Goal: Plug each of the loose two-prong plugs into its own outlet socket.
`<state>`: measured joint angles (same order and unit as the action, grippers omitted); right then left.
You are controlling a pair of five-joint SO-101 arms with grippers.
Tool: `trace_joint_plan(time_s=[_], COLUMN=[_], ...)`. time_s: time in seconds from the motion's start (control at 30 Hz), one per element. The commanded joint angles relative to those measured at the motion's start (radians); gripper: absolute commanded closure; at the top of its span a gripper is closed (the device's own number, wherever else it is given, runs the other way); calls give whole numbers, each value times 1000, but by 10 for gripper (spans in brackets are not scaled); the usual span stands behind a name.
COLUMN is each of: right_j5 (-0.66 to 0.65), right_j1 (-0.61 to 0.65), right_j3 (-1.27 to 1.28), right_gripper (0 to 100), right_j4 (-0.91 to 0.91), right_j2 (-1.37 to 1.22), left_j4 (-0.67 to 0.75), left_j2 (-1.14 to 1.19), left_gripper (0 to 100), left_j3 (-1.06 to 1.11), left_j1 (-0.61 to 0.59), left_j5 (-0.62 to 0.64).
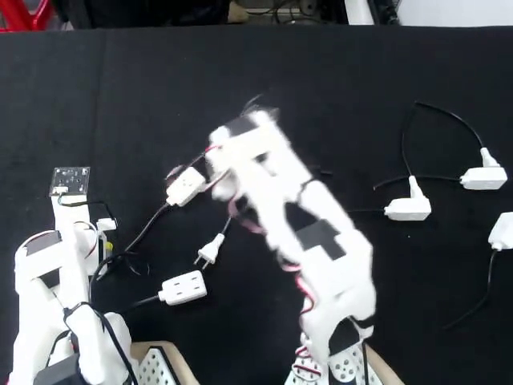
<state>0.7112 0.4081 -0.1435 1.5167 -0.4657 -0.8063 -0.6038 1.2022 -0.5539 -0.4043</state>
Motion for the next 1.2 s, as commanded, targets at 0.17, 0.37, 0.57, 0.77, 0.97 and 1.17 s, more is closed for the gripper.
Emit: trace_joint_plan(time_s=[0.17,0.37,0.57,0.77,0.97,1.17], right_j5=[-310,-301,-201,-94,140,261], right_j1=[-37,75,150,222,327,376], right_j3=[-35,-5,171,375,559,607], right_gripper=[987,987,987,987,949,870], right_j4=[-40,137,114,6,-233,-324], right_j2=[39,99,236,394,444,453], left_j4=[17,17,17,17,17,17], left_j2=[-20,-20,-20,-20,-20,-20], left_gripper=[834,834,834,834,834,834], left_j3=[-2,-2,-2,-2,-2,-2], left_j1=[2,2,2,2,2,2], left_j5=[-9,-9,-11,-11,-11,-11])
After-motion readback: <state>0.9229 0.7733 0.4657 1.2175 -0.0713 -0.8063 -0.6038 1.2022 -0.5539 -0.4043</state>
